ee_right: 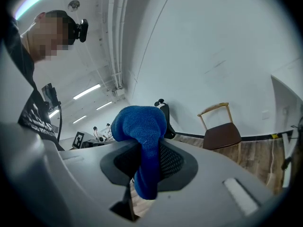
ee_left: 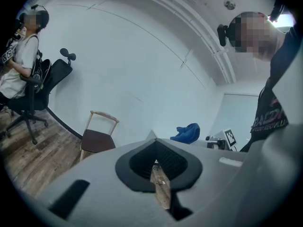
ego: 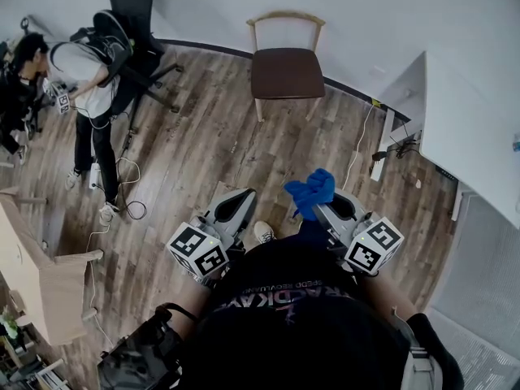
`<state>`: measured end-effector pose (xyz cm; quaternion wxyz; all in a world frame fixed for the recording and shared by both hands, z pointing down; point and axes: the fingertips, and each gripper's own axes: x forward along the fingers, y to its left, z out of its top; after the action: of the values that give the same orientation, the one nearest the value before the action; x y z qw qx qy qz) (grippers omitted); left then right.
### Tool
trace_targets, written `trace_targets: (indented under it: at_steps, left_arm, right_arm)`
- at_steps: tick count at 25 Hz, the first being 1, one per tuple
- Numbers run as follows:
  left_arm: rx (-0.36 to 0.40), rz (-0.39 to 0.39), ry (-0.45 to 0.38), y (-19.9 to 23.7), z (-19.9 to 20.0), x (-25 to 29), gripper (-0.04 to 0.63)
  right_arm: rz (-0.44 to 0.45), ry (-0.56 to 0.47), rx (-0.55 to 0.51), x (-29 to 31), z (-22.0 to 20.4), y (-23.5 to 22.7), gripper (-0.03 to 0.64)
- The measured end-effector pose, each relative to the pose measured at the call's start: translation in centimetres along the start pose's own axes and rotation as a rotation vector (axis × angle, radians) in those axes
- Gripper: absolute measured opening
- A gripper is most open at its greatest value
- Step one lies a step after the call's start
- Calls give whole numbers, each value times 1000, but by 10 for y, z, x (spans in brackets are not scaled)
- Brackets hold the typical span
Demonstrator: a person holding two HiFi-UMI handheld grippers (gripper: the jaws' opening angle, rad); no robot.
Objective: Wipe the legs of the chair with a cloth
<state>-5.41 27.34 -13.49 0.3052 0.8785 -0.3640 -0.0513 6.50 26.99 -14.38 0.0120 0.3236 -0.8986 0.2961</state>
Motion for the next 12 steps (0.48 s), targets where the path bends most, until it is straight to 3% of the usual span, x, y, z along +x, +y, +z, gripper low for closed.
trace_targets:
  at_steps: [12]
  left_arm:
    - [8, -35, 19, -15, -9, 12, 5]
  right_arm:
    - [14, 16, -19, -14, -9, 5, 87]
